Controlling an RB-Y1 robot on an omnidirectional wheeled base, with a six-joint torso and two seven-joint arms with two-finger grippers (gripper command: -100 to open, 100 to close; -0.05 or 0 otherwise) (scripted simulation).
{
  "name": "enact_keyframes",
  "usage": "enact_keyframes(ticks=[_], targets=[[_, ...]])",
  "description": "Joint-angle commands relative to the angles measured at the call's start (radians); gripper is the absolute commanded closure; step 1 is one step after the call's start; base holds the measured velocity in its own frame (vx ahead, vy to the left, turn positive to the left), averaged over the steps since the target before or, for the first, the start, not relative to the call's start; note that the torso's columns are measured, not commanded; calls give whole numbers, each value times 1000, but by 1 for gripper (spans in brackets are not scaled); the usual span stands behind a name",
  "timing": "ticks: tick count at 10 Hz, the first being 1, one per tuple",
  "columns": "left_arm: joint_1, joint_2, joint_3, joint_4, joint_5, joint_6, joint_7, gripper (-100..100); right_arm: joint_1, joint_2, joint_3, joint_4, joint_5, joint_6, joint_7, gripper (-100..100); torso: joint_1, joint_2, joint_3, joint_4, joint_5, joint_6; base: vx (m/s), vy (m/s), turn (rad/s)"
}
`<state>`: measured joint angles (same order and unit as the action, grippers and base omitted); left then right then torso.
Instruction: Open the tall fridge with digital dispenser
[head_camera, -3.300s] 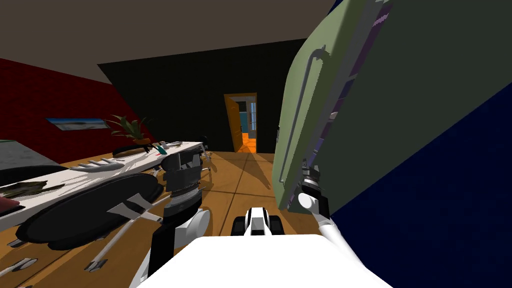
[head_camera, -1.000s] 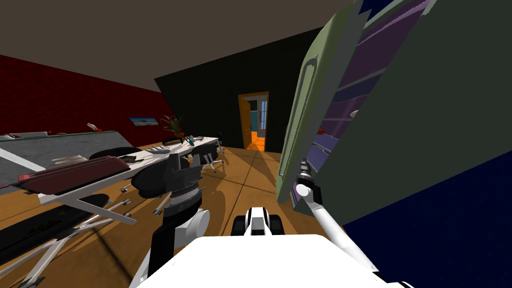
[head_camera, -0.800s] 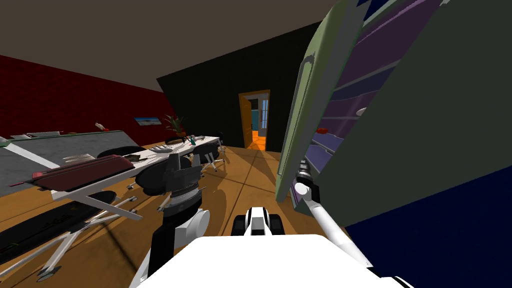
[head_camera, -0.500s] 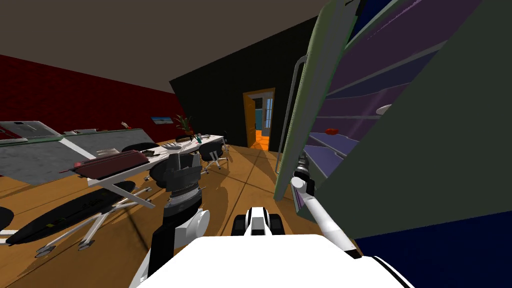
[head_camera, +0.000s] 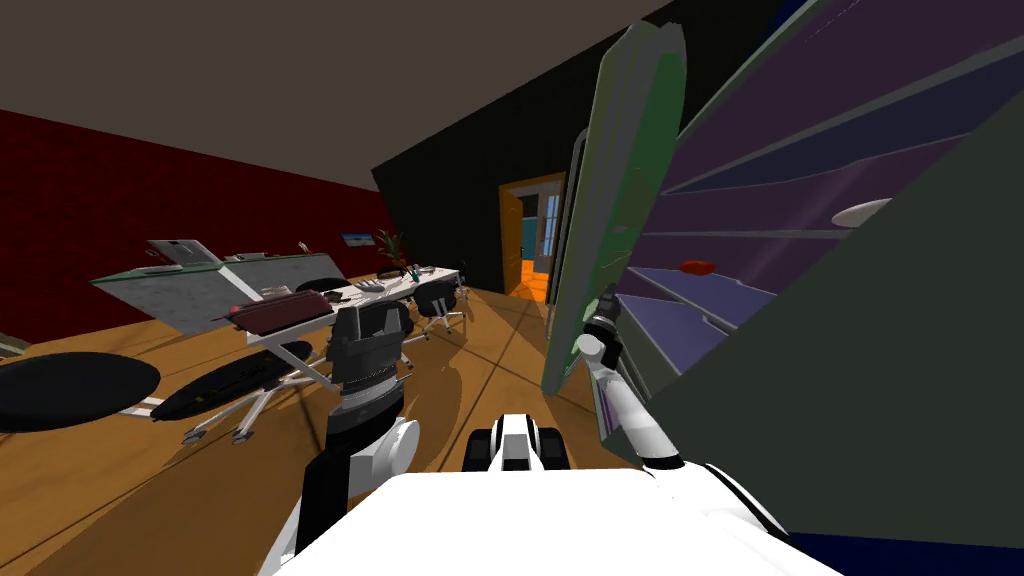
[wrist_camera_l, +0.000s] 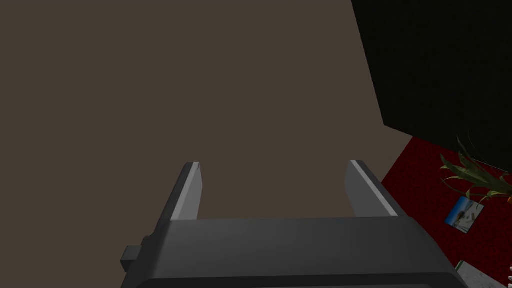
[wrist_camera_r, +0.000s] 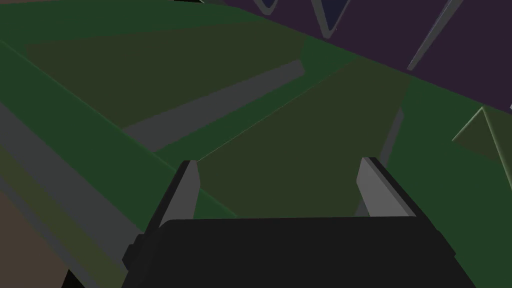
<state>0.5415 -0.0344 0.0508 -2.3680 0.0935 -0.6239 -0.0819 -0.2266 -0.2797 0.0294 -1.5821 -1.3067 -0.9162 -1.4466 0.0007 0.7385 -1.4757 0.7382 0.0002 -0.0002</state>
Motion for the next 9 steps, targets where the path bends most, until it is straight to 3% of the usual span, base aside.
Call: enact_keyframes(ticks=[1, 3, 8, 9], targets=[[0, 0, 0, 0, 0, 0, 0, 0, -71, 12, -8, -14, -14, -48, 55, -100, 0, -1, 0, 0, 0, 0, 23, -48, 121], [0, 0, 0, 0, 0, 0, 0, 0, -143, 26, -25, -39, -40, -105, 130, -100, -1, -1, 0, 0, 0, 0, 25, -62, 270], [0, 0, 0, 0, 0, 0, 0, 0, -273, 38, -42, -65, -66, -168, 227, -100, 0, -1, -1, 0, 0, 0, 7, -51, 149], [0, 0, 0, 0, 0, 0, 0, 0, -308, 43, -50, -78, -79, -199, 257, -100, 0, -1, 0, 0, 0, 1, -2, -45, 213]])
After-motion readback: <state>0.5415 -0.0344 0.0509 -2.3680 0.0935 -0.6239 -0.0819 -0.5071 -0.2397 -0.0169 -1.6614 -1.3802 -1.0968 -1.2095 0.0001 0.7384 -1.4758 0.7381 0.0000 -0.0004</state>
